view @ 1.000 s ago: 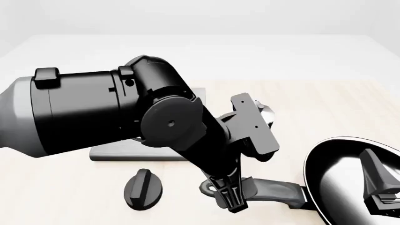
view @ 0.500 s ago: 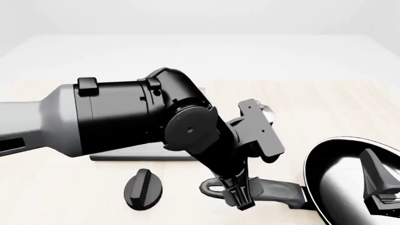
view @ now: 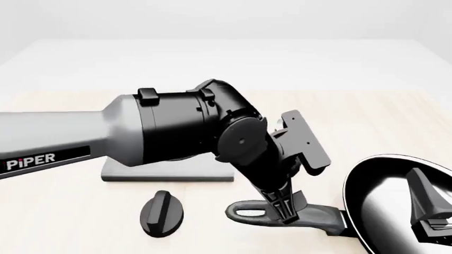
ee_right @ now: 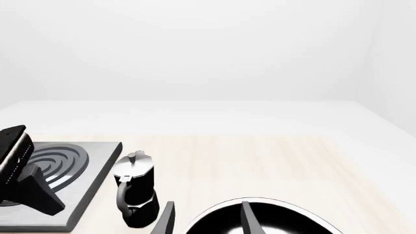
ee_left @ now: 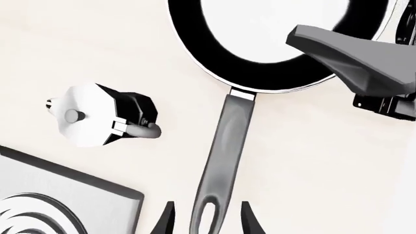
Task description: Put the frying pan on the stove.
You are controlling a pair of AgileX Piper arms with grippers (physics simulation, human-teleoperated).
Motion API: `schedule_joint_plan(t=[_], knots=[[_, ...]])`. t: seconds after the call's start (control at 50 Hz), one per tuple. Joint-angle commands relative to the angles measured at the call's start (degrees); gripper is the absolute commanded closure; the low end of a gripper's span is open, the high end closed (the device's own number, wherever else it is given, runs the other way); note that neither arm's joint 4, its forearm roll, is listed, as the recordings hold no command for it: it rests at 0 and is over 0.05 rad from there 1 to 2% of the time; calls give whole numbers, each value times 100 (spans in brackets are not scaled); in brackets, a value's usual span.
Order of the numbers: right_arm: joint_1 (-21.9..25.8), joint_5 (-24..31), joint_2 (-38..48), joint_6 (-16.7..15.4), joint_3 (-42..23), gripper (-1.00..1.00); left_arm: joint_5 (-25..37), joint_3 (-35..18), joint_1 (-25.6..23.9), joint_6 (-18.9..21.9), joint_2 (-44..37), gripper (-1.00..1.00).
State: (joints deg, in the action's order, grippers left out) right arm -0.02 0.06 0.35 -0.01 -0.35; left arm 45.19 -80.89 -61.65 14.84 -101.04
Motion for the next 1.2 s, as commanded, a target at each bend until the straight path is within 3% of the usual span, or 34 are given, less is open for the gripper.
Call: schedule_joint_plan(t=[0.02,0.22,0.54,1.2], knots=[[-1,0,0,0,0,-100,-40,-339,50,41,-419,-100],[0,0,0,-1,0,-100,-166,-342,17,-44,-576,-100],[0,0,1,0,0,-100,-546,75,-290,-369,-486,-100],[-1,0,0,0,0,-100,-795,194,-92,-522,-843,-100]])
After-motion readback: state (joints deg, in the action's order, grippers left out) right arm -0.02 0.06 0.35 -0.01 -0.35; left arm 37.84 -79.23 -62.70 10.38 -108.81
